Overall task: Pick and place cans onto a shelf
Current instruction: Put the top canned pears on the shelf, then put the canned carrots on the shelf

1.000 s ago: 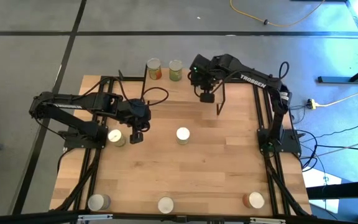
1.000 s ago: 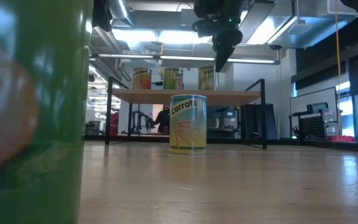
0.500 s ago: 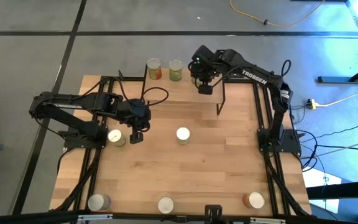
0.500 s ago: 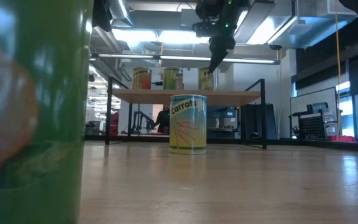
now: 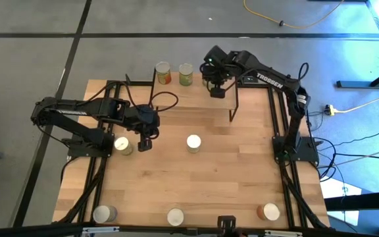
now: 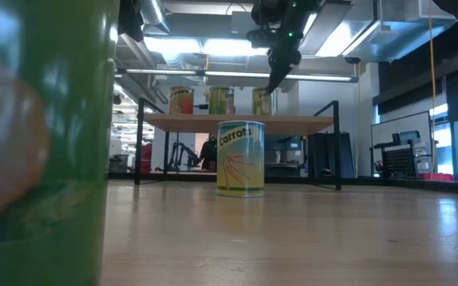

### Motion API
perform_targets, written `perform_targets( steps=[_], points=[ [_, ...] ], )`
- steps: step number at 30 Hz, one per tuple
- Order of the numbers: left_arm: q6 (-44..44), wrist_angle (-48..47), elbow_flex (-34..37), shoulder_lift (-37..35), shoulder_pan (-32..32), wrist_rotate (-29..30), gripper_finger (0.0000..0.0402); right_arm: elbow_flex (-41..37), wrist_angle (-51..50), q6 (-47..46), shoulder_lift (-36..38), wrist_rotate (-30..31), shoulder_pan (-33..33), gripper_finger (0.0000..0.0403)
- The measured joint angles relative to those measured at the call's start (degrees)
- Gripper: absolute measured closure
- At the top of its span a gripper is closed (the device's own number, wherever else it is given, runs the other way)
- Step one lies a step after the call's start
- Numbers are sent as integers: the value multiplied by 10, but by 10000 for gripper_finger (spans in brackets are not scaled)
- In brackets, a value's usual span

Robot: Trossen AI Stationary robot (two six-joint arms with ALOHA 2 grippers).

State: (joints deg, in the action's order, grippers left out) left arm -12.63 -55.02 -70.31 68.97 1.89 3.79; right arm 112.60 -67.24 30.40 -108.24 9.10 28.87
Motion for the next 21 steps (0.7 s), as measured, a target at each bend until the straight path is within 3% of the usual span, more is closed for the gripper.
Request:
perform_targets(
  steps=[7, 15, 21],
  points=[
    [-8, -5, 0, 0, 0, 0, 401, 0, -27, -9, 26, -22, -38, 402],
    [-3, -20, 0, 0, 1, -28, 401, 0, -105, -16, 86, -133, -94, 402],
    [25, -20, 0, 0, 20, -33, 401, 0, -158, -15, 90, -210, -156, 402]
  ],
)
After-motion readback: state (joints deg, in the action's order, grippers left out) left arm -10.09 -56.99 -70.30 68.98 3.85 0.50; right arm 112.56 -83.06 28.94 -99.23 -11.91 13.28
